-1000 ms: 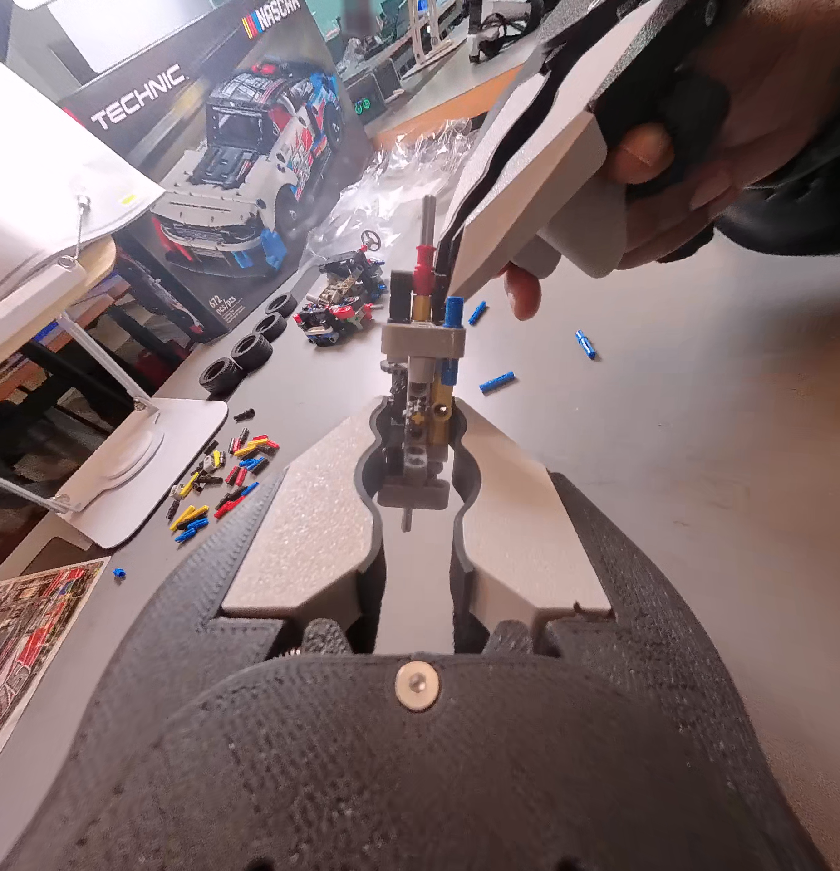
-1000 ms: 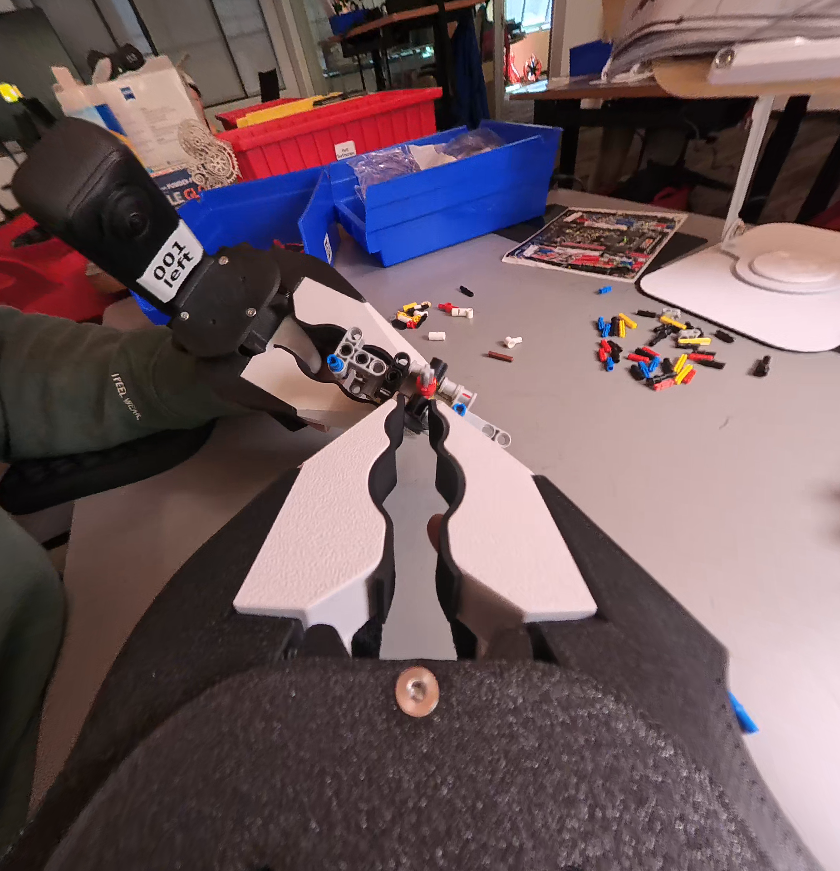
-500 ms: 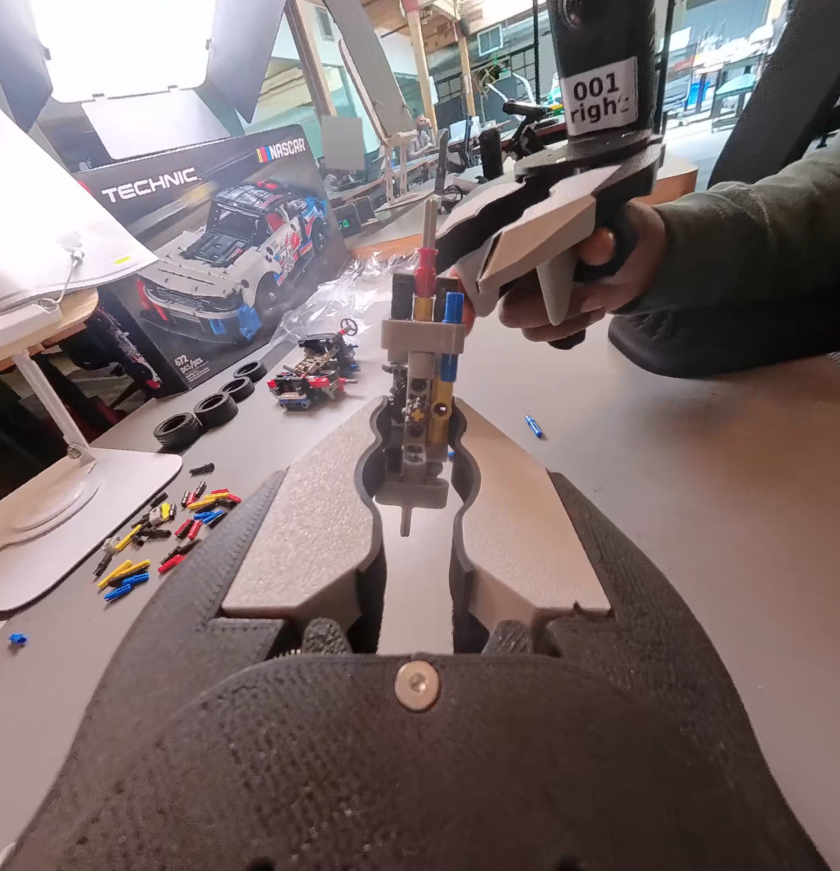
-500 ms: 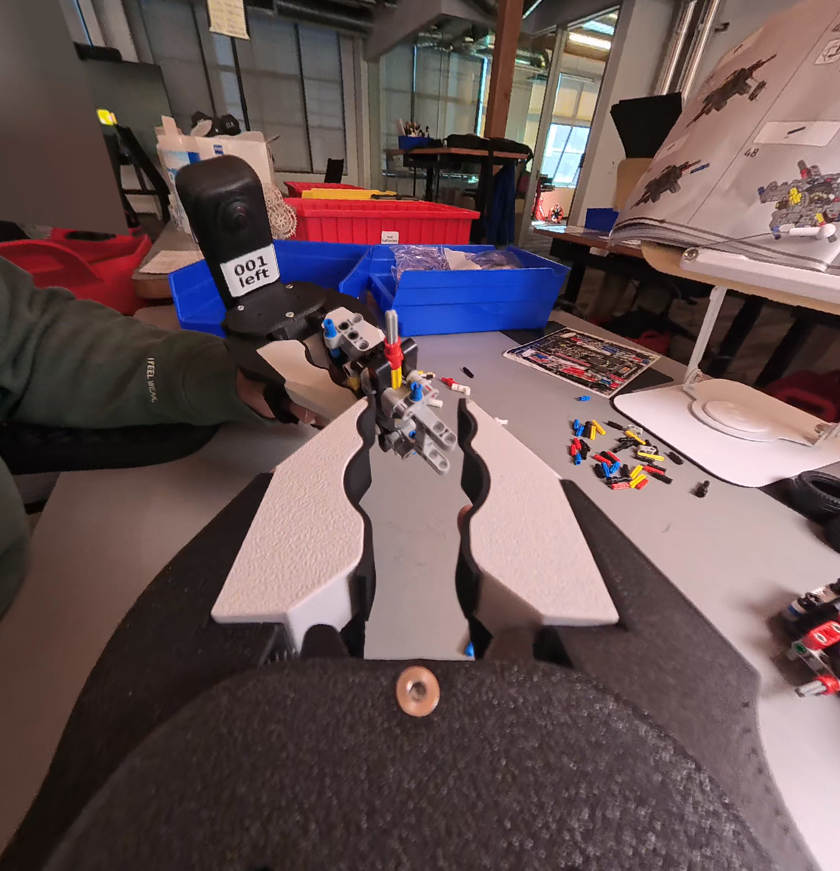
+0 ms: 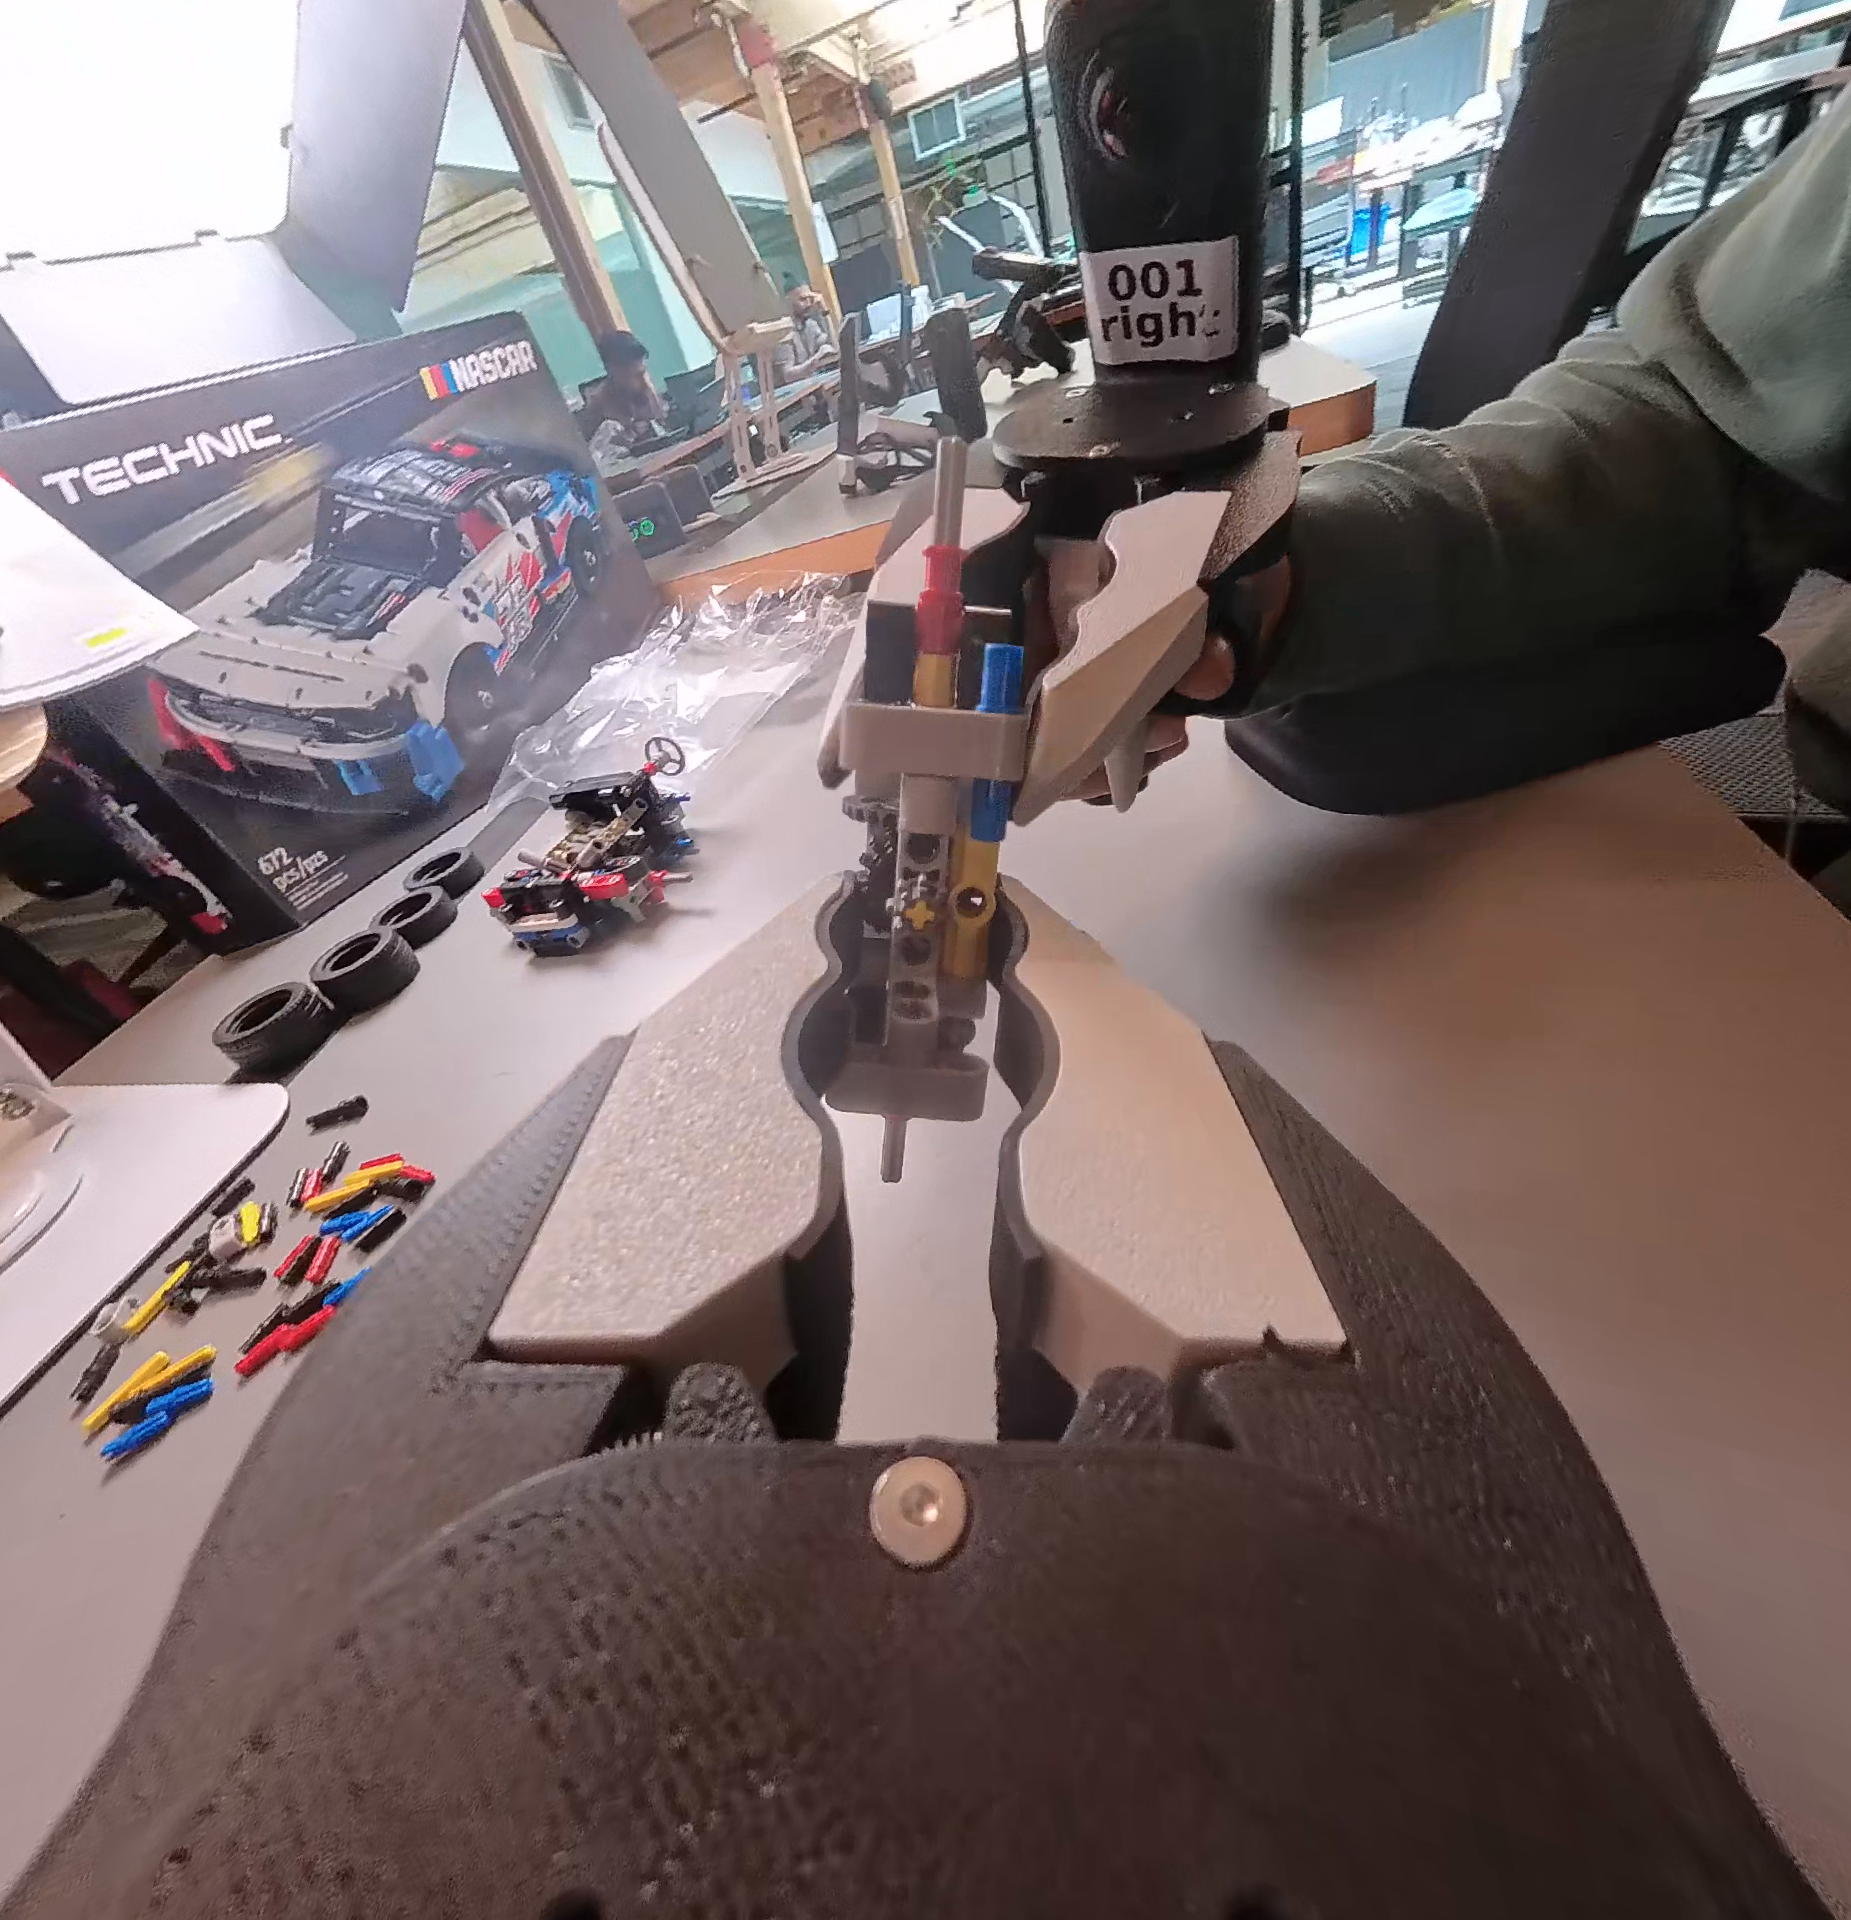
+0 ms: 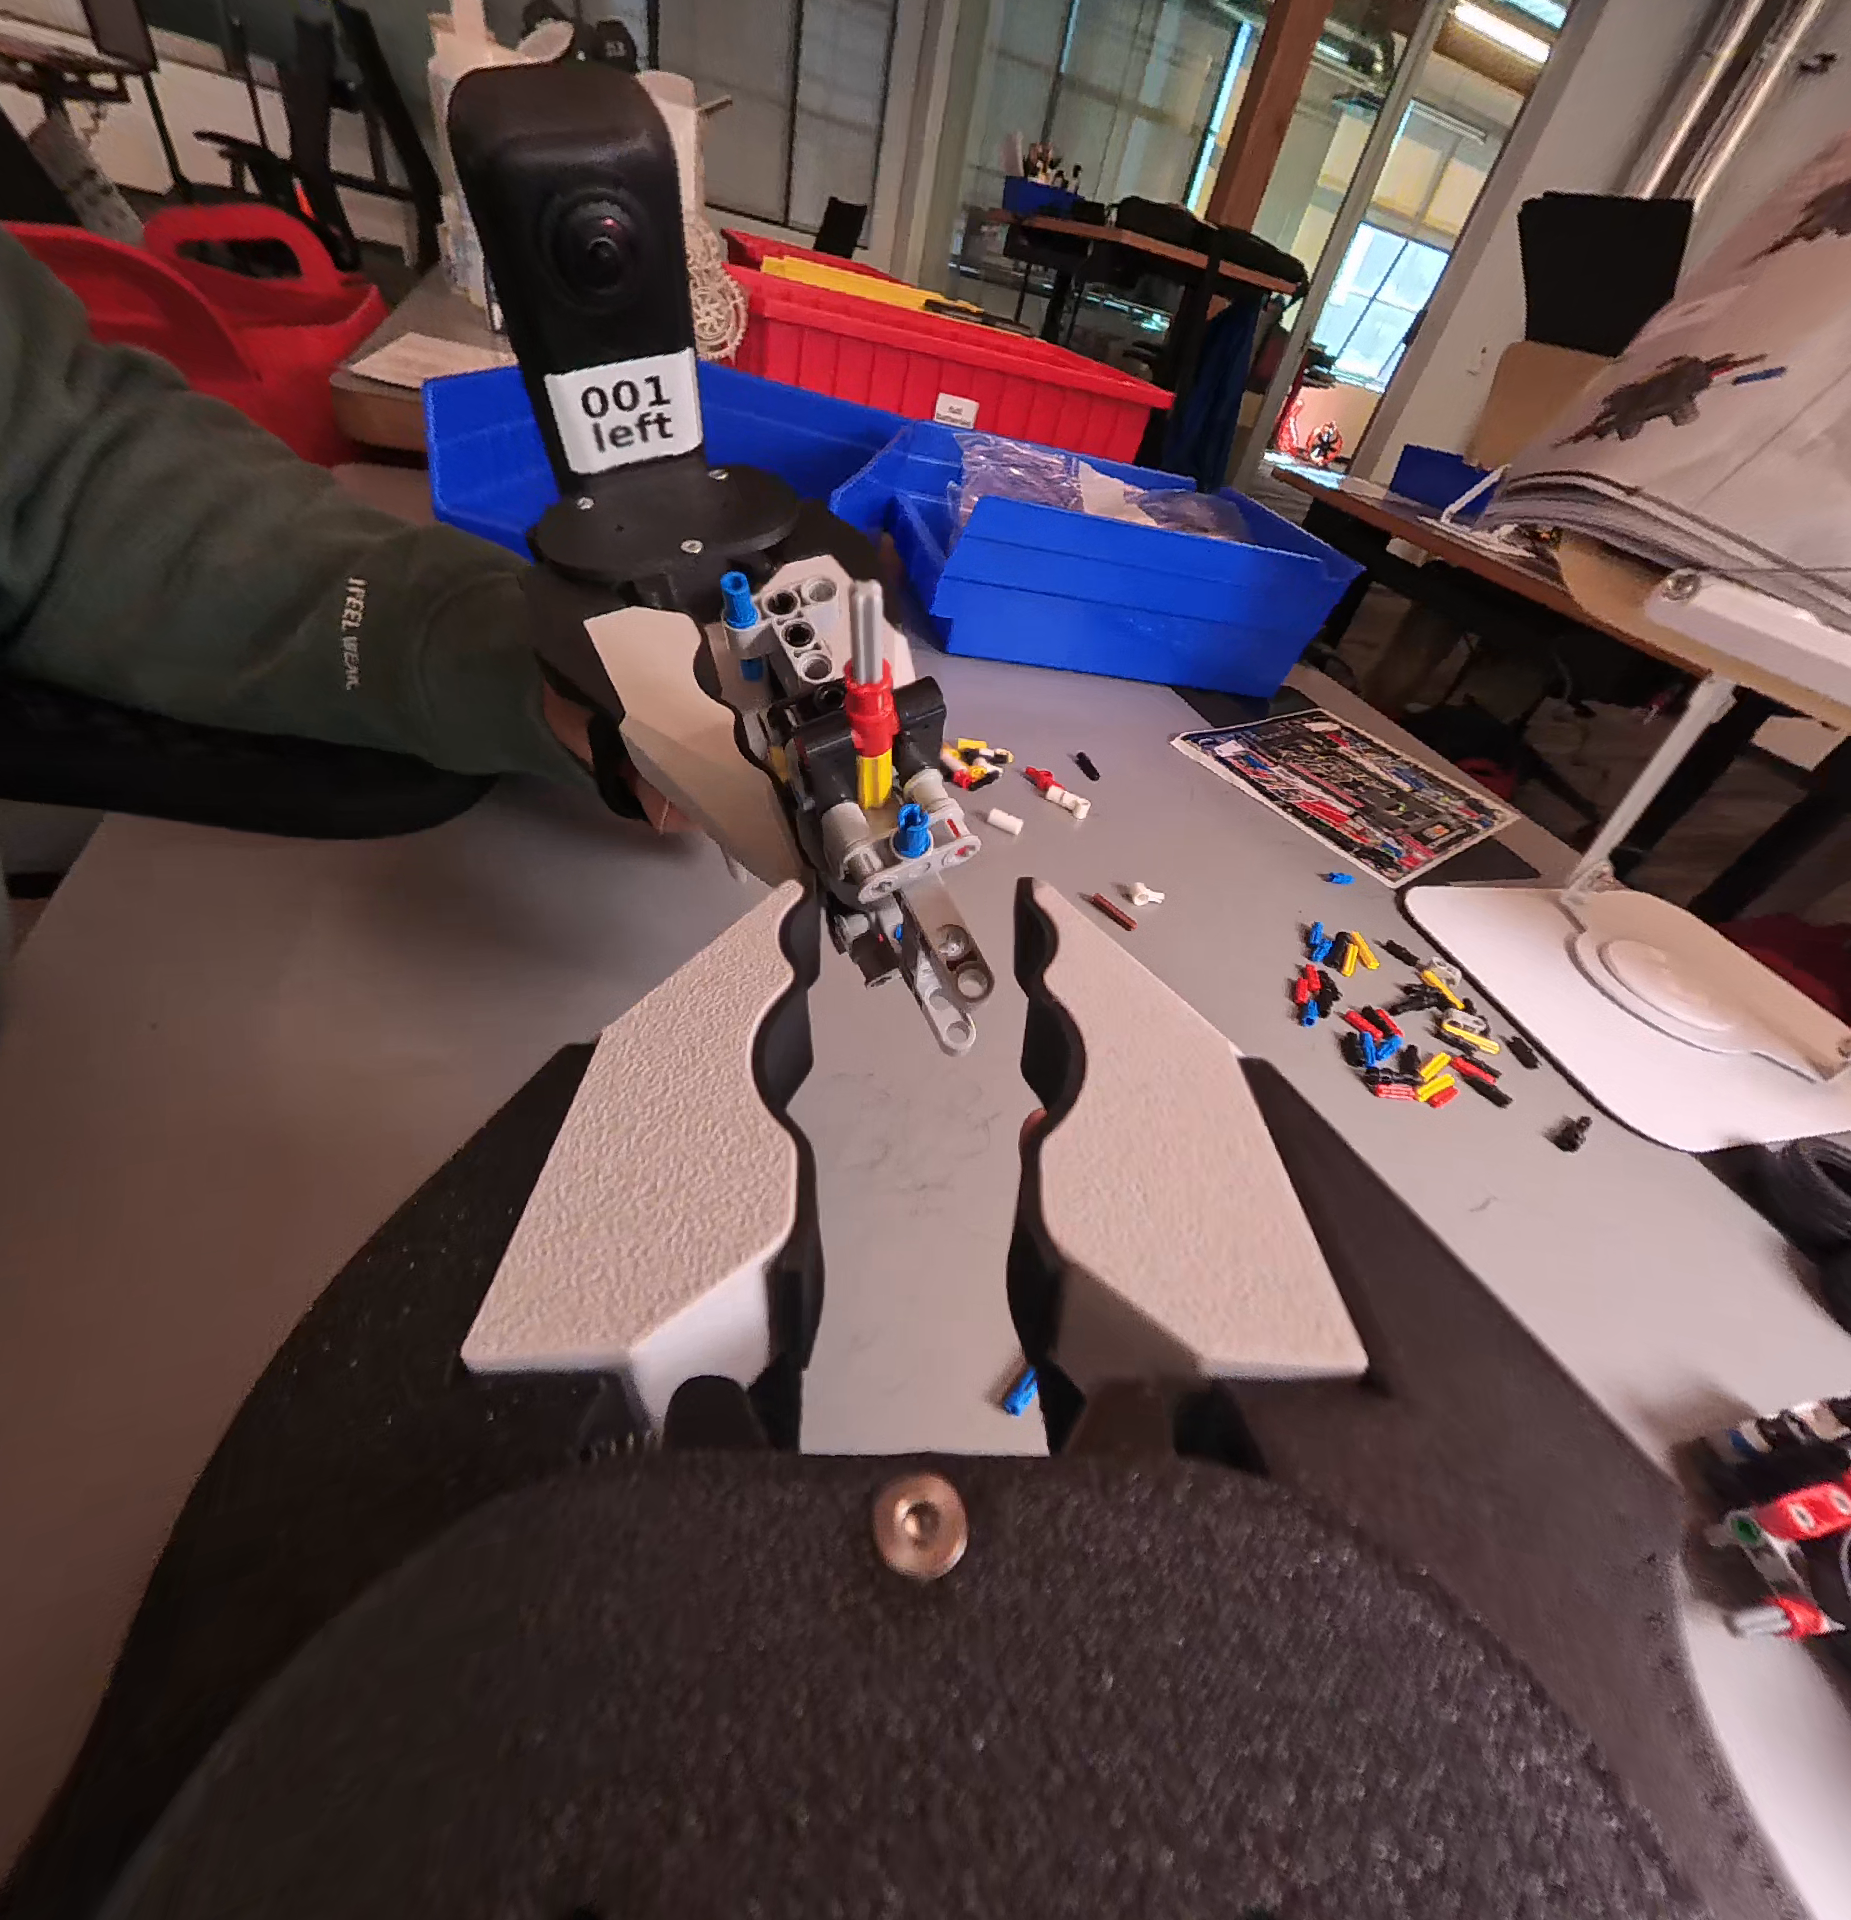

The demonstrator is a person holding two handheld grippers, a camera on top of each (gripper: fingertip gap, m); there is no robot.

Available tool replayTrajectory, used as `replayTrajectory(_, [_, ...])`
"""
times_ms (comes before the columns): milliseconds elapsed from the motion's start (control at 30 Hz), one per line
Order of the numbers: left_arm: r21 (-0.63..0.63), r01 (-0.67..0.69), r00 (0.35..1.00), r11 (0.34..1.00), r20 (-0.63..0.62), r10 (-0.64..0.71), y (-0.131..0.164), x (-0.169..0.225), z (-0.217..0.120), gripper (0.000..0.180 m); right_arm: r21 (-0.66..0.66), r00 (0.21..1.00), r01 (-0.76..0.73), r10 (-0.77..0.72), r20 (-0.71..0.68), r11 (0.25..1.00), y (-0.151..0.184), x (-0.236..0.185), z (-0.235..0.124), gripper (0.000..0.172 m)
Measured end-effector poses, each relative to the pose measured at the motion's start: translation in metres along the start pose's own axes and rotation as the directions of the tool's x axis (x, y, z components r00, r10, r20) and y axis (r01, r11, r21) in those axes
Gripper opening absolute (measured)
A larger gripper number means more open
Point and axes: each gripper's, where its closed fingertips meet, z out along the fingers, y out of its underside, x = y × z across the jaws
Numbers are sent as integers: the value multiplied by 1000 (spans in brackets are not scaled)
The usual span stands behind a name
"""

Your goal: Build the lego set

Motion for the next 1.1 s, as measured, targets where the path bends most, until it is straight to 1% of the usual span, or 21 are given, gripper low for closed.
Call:
replayTrajectory(67, [13,-28,999,1000,-17,28,-2,5,0,21,5,999,48,-48,14,999,-1,-6,0,27])
replayTrajectory(200, [37,-47,998,998,-39,49,-5,8,-1,21,18,990,138,-138,4,990,-5,-11,-1,24])
replayTrajectory(267, [23,-66,997,998,-29,66,-3,7,-1,21,7,982,190,-190,-12,982,-4,-11,-1,23])
replayTrajectory(333, [0,-92,996,996,-14,92,1,6,-1,21,-5,973,230,-230,-19,973,-3,-13,-1,17])
replayTrajectory(433, [-20,-103,995,994,-9,103,5,5,0,21,-29,958,284,-285,-40,958,-1,-13,1,17])
replayTrajectory(633, [-33,-100,995,994,-10,100,8,5,0,21,-37,958,283,-285,-35,958,2,-13,1,17])
replayTrajectory(1100, [-11,-91,996,996,-15,91,5,6,0,21,-19,961,274,-275,-34,962,-2,-13,-1,18])
